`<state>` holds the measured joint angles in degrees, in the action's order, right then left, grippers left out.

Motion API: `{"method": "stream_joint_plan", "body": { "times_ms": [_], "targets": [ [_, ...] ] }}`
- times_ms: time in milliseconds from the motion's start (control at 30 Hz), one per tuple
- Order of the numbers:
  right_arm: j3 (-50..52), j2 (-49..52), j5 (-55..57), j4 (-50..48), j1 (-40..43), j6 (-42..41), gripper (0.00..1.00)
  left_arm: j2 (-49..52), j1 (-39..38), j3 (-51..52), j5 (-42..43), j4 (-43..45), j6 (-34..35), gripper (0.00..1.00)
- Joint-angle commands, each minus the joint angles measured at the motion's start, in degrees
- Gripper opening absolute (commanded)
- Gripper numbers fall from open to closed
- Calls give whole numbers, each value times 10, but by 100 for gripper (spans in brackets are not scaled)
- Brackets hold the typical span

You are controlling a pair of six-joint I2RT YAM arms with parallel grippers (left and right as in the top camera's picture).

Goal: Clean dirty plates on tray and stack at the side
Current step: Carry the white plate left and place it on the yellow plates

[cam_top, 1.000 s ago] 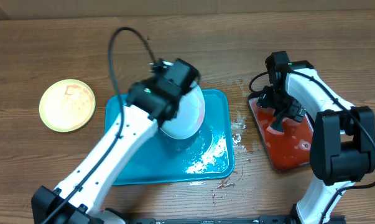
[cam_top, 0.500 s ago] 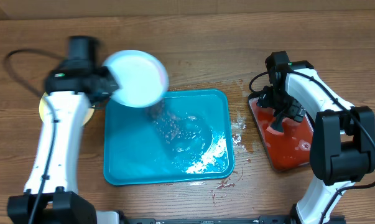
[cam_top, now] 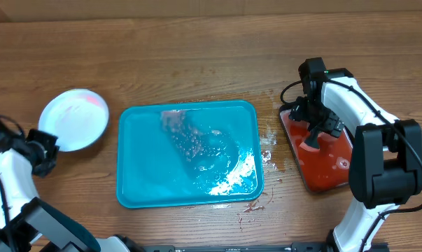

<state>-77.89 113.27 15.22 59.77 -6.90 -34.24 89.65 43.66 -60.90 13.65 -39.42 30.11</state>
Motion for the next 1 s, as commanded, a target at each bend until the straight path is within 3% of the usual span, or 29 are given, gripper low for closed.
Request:
{"method": "stream_joint_plan", "body": {
  "times_ms": [0, 333, 567, 667, 700, 833, 867, 967],
  "targets": [
    [0, -13, 2, -2, -1, 0, 100, 11, 21, 4, 25, 19, 8, 4],
    [0, -13, 2, -2, -1, 0, 100, 109, 26, 4, 14, 68, 16, 4],
    [0, -13, 2, -2, -1, 0, 100, 116, 22, 0, 27, 114, -5, 5],
    [0, -13, 2, -2, -1, 0, 100, 116, 15, 0, 56, 134, -19, 29],
    [0, -13, 2, -2, -1, 0, 100, 116, 12, 0, 61, 139, -20, 44],
    [0, -13, 2, -2, -1, 0, 100, 116, -6, -1, 94, 152, -56, 83],
    [0, -13, 2, -2, -1, 0, 100, 116, -12, -2, 102, 153, -67, 84],
    [0, -13, 2, -2, -1, 0, 100, 116, -38, -12, 106, 151, -106, 66]
  ]
}}
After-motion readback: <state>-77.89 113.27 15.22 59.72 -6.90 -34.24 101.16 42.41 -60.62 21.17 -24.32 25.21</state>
